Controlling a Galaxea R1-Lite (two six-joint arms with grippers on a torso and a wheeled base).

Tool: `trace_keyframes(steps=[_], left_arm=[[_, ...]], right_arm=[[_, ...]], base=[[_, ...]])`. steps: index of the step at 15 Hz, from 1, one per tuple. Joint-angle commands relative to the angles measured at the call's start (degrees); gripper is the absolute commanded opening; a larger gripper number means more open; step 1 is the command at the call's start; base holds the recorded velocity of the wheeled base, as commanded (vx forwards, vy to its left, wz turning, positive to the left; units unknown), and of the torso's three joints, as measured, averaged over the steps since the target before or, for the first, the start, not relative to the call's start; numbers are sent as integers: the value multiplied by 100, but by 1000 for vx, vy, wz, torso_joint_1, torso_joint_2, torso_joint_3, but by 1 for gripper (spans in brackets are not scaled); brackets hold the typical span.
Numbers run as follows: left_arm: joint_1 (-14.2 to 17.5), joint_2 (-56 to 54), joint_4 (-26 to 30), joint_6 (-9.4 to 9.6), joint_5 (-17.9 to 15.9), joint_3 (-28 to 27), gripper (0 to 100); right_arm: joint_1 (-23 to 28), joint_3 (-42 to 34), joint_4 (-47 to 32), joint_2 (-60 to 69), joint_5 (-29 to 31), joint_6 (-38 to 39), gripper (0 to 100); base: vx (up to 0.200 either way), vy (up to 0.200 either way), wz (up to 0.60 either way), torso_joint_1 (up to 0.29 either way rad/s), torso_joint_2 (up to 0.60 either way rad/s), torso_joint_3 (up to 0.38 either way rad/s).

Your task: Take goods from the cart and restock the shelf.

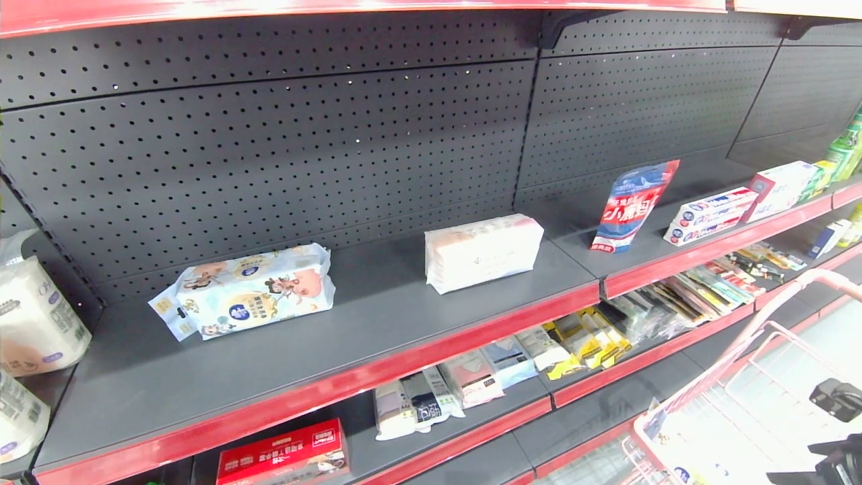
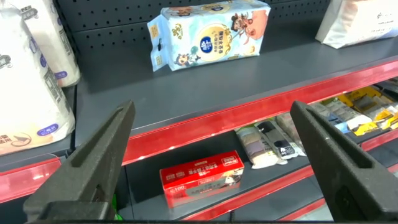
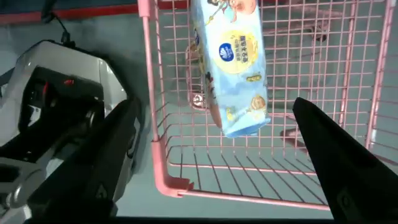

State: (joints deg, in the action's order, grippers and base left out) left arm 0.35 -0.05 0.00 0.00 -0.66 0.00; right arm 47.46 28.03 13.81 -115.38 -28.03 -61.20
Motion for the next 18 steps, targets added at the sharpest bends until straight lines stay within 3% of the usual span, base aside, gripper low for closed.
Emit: trace_keyframes(steps=[1,4,18], left_arm=[[0,5,0,0,4,0,100],[0,5,0,0,4,0,100],[0,5,0,0,-4,0,100]], right_arm=[[194,-34,139,-424,-36,-305,100],[475,80,403,-749,-27,-894,100],[624,238,421,-1048,16,-1333,100]], base=[[0,0,0,0,0,0],[0,0,0,0,0,0],[0,0,0,0,0,0]])
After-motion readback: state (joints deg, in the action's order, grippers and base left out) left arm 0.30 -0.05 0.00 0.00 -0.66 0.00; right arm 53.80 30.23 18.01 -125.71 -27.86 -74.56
